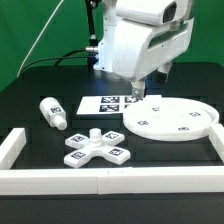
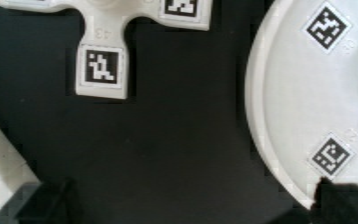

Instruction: Assemble round table

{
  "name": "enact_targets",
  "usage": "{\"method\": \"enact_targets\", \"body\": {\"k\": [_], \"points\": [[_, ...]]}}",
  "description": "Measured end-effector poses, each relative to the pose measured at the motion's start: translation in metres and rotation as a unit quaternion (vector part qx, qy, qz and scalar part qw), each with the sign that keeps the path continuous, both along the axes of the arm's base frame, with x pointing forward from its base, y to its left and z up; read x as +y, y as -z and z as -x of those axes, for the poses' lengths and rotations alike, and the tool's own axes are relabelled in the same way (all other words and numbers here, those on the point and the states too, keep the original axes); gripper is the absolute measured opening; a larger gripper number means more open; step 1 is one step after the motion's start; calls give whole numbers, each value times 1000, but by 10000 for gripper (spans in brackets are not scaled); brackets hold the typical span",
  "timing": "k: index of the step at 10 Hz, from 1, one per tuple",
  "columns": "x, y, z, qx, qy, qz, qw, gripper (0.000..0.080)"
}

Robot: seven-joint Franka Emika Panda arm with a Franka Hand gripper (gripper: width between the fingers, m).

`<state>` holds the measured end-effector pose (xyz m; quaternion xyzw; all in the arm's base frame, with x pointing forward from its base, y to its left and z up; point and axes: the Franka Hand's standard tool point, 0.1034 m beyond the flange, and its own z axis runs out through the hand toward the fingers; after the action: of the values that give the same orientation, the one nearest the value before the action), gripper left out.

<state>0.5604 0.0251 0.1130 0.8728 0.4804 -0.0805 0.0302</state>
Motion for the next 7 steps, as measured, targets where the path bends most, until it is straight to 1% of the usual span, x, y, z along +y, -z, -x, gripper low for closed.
{"method": "enact_targets", "body": {"k": [3,4,5,6,7], "points": [[0,0,0,0,1,-1,1000,650],[-5,1,-1,-3,-7,-4,1000,650],[-24,3,-5,-17,-19,-8,1000,650],[-44,4,-5,-15,-25,-9,1000,650],[-60,7,-8,-20,-54,-15,998,650]]}}
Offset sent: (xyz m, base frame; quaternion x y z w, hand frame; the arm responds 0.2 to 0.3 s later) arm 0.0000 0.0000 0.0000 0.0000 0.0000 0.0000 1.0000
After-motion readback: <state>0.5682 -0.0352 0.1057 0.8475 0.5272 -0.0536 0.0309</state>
